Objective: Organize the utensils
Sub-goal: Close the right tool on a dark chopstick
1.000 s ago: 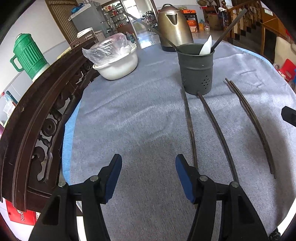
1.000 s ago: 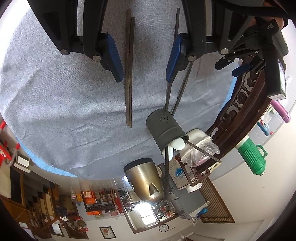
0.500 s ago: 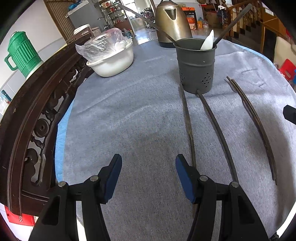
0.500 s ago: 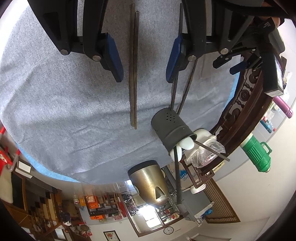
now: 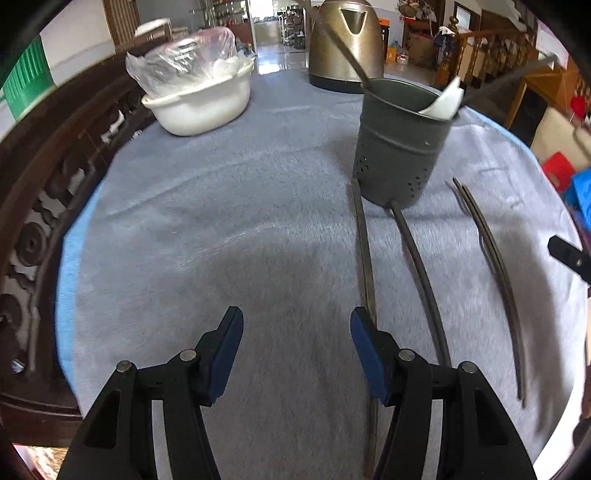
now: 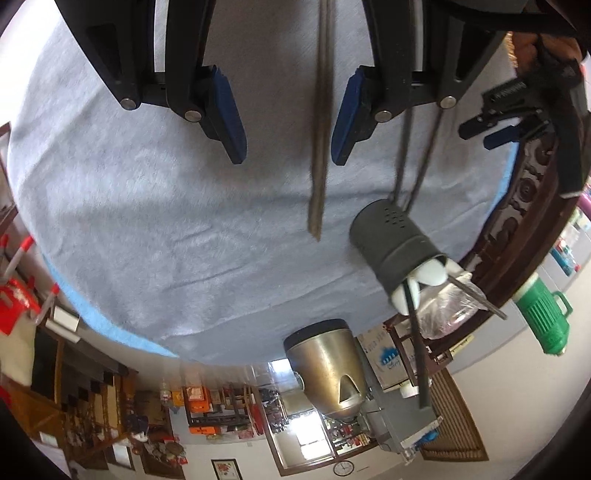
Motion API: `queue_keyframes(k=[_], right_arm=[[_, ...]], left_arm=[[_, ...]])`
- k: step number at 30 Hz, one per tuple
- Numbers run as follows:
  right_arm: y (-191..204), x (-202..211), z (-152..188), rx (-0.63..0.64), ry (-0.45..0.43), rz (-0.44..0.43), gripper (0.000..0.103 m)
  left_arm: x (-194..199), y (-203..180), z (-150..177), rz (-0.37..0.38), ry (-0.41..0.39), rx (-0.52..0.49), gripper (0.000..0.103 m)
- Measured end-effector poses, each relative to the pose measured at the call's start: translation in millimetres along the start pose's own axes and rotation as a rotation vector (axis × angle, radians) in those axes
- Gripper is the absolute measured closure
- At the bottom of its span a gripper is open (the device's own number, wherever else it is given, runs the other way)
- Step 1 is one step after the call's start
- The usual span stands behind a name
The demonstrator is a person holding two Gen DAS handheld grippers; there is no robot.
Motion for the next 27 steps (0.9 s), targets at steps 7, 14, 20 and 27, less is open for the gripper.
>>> queue_keyframes(k=[7, 14, 20, 27], right_arm=[[6, -29, -9, -0.001, 0.084, -0.027, 0.054], [17, -52, -1, 0.027, 0.166, -0.021, 0.072], [17, -59, 12, 0.029, 0.214, -0.002, 0.085], [9, -56, 16, 0.008, 0.233, 0.051, 0.087]], left_arm=[[-20, 0, -18, 0.004, 0.016, 0.018, 0.042], [-37, -2, -26, -0.019, 0.047, 0.022, 0.042], [-42, -3, -23, -0.007, 0.062, 0.018, 0.043], [-43, -2, -23, -0.015, 0.062, 0.027, 0.056]])
Point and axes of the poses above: each gripper's, at about its wrist camera, not at the fingertips, and x roughly against the way its jaws point, y to its left, z to its underside, the point moved 6 cm from there along -x, roughly the way its jaws point, and after that the axes turned 1 degree about -x, right-handed, at the moved point
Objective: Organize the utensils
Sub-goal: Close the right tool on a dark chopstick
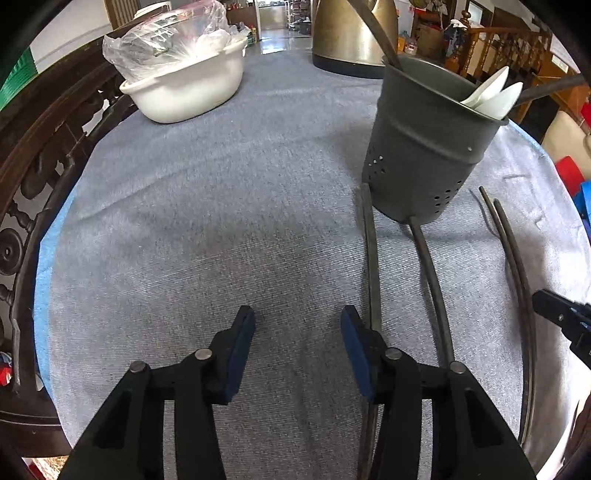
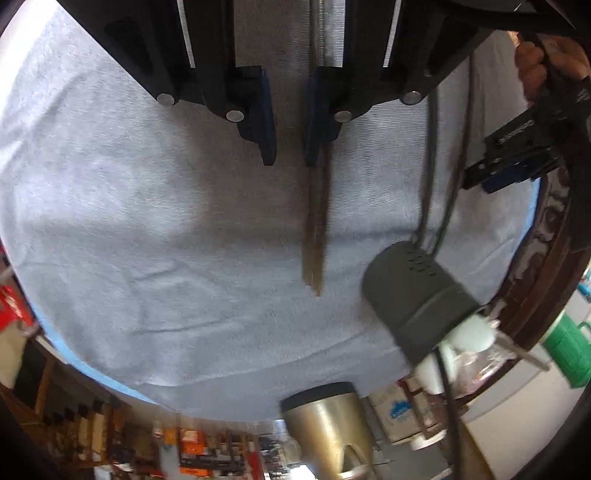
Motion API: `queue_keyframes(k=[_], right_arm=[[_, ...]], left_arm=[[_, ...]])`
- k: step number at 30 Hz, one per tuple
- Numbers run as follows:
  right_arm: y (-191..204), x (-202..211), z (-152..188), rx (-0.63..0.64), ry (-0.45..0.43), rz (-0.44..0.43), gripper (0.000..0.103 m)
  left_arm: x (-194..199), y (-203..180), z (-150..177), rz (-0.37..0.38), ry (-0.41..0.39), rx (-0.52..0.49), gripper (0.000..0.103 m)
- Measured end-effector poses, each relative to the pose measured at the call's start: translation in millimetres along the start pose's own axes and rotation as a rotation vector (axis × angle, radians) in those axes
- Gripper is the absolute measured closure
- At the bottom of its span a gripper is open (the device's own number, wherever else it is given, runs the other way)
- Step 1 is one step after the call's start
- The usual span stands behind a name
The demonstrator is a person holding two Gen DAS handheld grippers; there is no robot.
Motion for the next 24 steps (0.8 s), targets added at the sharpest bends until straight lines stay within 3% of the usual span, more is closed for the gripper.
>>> queue_keyframes(k=[4, 10, 18, 24], right_arm=[[-5, 5, 4, -0.074, -0.006, -0.118, 0.087], [8, 8, 1, -0.037, -0.003, -0.118, 0.086], [11, -5, 6, -0.02, 0.018, -0.109, 0.087], [-8, -8, 9, -0.096, 0.037, -0.094, 0.093]], left_arm=[[-1, 8, -2, 0.002, 0.007, 0.026, 0.064], [1, 10, -5, 0.055, -0.002, 0.027, 0.064], [-5, 4, -3, 0.027, -0.007, -0.008, 0.064], [1, 7, 1, 0.016, -0.014, -0.005, 0.084]])
Point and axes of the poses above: each gripper's, at about its wrist camera, not at the fingertips, and x roughly against the way its jaws point, y to its left, z to its underside, the point moved 6 cm from there along -x, roughly the way its jaws point, and after that the axes turned 1 degree about -x, right-handed, at the moved point
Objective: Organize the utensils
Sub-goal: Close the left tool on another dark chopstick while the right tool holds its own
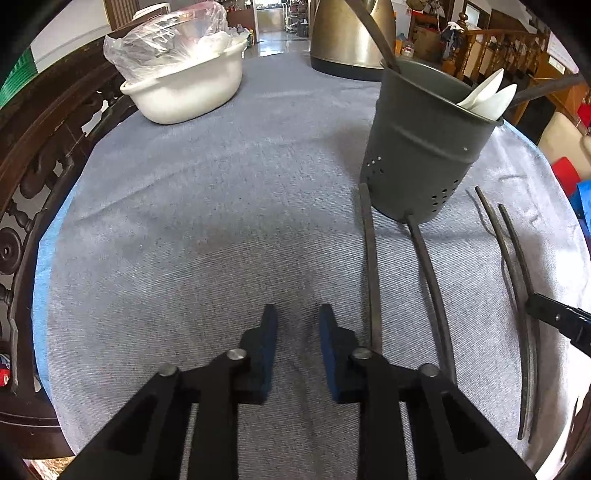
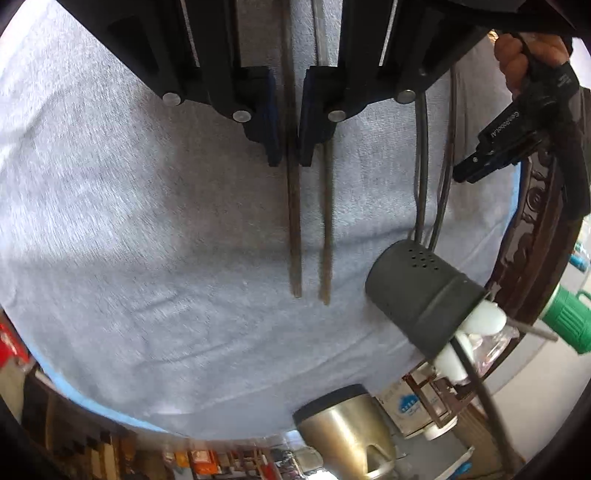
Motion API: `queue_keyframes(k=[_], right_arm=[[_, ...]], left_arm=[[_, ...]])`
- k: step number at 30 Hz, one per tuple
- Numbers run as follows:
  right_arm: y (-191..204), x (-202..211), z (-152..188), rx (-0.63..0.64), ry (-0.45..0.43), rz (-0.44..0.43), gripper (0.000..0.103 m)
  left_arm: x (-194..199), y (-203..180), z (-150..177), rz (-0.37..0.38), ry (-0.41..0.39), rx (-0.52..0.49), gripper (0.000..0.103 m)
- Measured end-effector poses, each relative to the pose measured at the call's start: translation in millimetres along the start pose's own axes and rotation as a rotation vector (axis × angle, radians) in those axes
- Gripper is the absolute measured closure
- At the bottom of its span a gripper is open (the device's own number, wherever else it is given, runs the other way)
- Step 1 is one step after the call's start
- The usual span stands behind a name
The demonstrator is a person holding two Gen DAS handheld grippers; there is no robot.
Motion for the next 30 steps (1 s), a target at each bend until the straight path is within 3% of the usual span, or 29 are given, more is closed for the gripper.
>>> queue_keyframes(k=[6, 9, 13, 20, 30], right_arm=[[-1, 6, 8, 0.001, 0.017, 0.013, 0.093], [2, 6, 6, -0.005, 0.021, 0.021, 0.093], [4, 3, 3, -0.011, 0.031, 0.016, 0.09], [7, -7, -19, 0.014, 0.05, 0.055, 0.09], [18, -26, -47, 0.067, 0.054, 0.082, 0.092]], left_arm=[[-1, 11, 8, 0.005, 0.005, 0.016, 0.091], [2, 12, 11, 0.081, 0.033, 0.072, 0.091], [14, 8, 12, 0.113, 0.005, 0.072, 0.089], [-6, -6, -5, 0.12, 0.06, 0.04, 0.088], [-25, -18, -29, 0.121, 0.061, 0.019, 0.088]])
Point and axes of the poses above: each gripper's, at about its wrist camera, not at the fingertips, and x roughly against the way its jaws point, y to its left, z to its underside, the point moved 6 cm from there along -x, roughly the way its jaws point, and after that the axes turned 1 degree about -x, right-handed, at the moved point
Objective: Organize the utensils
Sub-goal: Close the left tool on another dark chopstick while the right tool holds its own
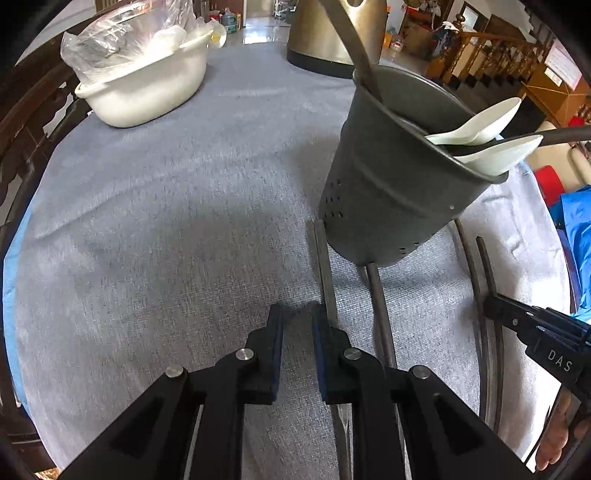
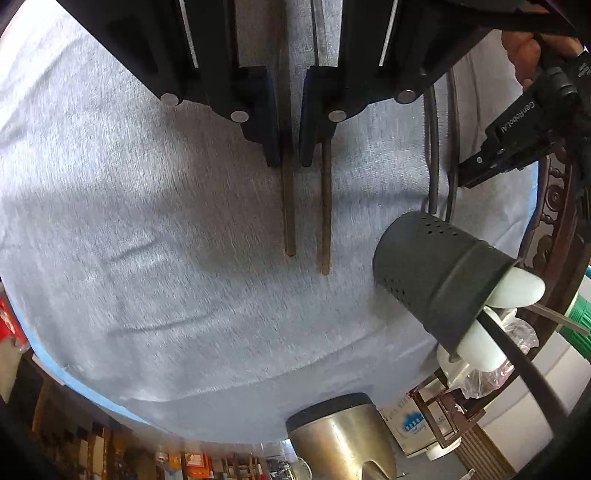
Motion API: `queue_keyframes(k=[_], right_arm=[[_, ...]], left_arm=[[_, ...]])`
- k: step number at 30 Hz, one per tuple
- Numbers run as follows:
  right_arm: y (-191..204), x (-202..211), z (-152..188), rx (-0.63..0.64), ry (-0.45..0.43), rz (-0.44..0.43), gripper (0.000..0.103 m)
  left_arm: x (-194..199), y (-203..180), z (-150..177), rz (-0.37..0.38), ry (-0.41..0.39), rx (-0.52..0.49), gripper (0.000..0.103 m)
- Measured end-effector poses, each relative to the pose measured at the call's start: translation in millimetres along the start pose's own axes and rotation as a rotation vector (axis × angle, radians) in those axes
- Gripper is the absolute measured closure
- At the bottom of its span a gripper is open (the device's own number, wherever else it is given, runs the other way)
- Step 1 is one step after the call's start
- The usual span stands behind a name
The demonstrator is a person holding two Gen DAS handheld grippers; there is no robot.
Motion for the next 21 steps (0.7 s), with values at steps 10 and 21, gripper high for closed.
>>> queue_keyframes(k=[10, 21], right_arm=[[-13, 8, 19, -0.047, 0.006, -0.049, 0.095], [-27, 20, 40, -0.095, 0.054, -0.069, 0.095]], left_arm=[[7, 19, 23, 0.024, 0.005, -0.007, 0.096], [22, 15, 28, 0.115, 0.027, 0.01, 0.079]])
Point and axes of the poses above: each gripper's, at about its wrist camera, not at the fingertips, and x roughly against the way its jaws point, y to its left, z to its underside, the point moved 6 cm from there along -x, roughly the way its jaws point, and after that the axes turned 1 degree about -x, right-handed, at the moved point
